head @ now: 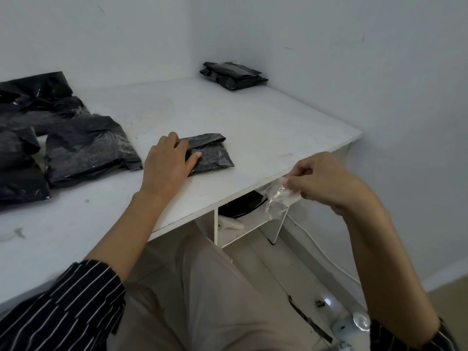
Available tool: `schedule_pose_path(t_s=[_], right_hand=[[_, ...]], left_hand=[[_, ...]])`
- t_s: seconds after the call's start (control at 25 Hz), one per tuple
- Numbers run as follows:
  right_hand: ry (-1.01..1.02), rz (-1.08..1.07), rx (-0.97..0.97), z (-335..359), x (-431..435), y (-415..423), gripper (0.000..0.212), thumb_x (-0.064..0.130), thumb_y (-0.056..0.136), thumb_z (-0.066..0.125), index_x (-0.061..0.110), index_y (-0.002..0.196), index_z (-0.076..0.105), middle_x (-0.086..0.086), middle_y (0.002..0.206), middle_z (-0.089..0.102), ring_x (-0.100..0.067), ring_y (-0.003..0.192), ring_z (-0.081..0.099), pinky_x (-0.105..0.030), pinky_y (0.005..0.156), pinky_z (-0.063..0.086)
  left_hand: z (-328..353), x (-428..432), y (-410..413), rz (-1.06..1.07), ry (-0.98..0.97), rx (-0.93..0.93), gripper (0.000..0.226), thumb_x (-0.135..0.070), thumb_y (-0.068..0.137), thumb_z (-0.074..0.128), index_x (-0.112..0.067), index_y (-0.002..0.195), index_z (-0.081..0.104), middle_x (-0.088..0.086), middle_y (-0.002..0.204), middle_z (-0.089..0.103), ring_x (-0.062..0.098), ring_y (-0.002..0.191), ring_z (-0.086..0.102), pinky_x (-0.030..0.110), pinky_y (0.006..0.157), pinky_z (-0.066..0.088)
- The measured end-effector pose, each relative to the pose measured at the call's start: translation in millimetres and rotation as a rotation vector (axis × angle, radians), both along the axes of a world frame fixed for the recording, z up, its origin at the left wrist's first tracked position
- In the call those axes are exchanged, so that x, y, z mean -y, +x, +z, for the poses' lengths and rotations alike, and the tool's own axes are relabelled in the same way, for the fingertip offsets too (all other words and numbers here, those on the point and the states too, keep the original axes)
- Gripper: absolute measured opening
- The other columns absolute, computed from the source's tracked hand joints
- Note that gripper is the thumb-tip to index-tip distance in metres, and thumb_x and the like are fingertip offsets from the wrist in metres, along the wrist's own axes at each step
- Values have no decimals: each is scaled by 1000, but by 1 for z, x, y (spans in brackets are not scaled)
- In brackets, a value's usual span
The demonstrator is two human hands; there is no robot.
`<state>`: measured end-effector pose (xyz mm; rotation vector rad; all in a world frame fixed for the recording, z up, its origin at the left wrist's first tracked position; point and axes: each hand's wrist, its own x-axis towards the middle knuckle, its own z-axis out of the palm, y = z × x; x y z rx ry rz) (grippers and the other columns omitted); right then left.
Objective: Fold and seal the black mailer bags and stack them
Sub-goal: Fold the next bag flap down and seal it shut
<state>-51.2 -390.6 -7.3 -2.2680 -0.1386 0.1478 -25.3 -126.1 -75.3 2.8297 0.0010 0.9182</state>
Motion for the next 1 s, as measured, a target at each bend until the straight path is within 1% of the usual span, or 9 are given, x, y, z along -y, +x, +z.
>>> schedule_pose_path(t_s=[0.2, 0.32, 0.48, 0.56, 0.68, 0.8, 0.88, 0.96, 1.0], right_hand=[[-146, 24, 115, 5, -13, -7, 13, 2, 85, 57, 2, 77, 67, 0, 60, 57, -12, 52, 50, -20, 49, 35], [-196, -6, 165, 5, -19, -12, 13, 5, 88, 56, 3, 80, 66, 0, 61, 55, -12, 55, 48, -24, 51, 36], [-227, 20, 198, 4, -24, -18, 14, 5, 88, 55, 4, 80, 66, 1, 62, 54, -12, 58, 48, -26, 54, 38], [-172, 55, 215, 14, -26, -26, 16, 5, 87, 57, 8, 75, 66, 3, 59, 55, -7, 52, 46, -20, 50, 37], [149, 158, 237, 52, -25, -33, 12, 5, 83, 64, 8, 72, 68, 3, 54, 59, -5, 43, 44, -11, 43, 34], [286, 359, 209, 77, -27, -21, 7, 5, 84, 64, 2, 79, 69, -3, 60, 61, -14, 51, 49, -14, 47, 38], [266, 456, 160, 77, -36, -2, 9, 4, 85, 61, -1, 83, 68, -4, 62, 60, -14, 51, 50, -16, 50, 35], [240, 529, 94, 72, -51, 19, 9, 3, 87, 59, -2, 86, 66, -6, 64, 60, -13, 52, 52, -21, 53, 35], [225, 558, 65, 69, -59, 30, 9, 2, 88, 58, -1, 87, 66, -6, 65, 60, -12, 52, 53, -21, 54, 35]], left_hand=[[-1, 1, -2, -21, 11, 21, 27, -25, 92, 58, 1, 97, 65, 17, 93, 55, 32, 84, 53, 41, 72, 43], [2, 3, -3, -81, -10, 31, 24, -20, 92, 59, 2, 90, 67, 13, 95, 57, 28, 82, 54, 38, 74, 43], [4, 3, -4, -100, -60, 12, 17, -21, 93, 57, -5, 93, 64, 7, 94, 57, 22, 81, 52, 28, 64, 36], [6, 1, -3, -112, -79, -15, 14, -21, 92, 57, -9, 94, 64, 4, 93, 57, 18, 81, 49, 26, 64, 33], [15, -1, 2, -107, -177, -128, 15, -24, 93, 55, -13, 98, 65, 3, 93, 53, 16, 84, 45, 24, 70, 31], [37, -1, -1, -116, -495, -350, 42, -42, 99, 36, -14, 97, 67, 6, 82, 53, 18, 78, 48, 25, 66, 32], [51, -5, -5, -137, -829, -483, 66, -60, 95, 17, -24, 86, 72, 0, 89, 60, 14, 90, 53, 28, 82, 34], [56, -14, -6, -204, -1019, -532, 87, -72, 86, 0, -29, 79, 75, -2, 100, 67, 12, 104, 55, 31, 104, 26], [57, -19, -5, -268, -1094, -542, 99, -76, 81, -8, -25, 84, 77, 1, 104, 70, 14, 109, 57, 34, 110, 24]])
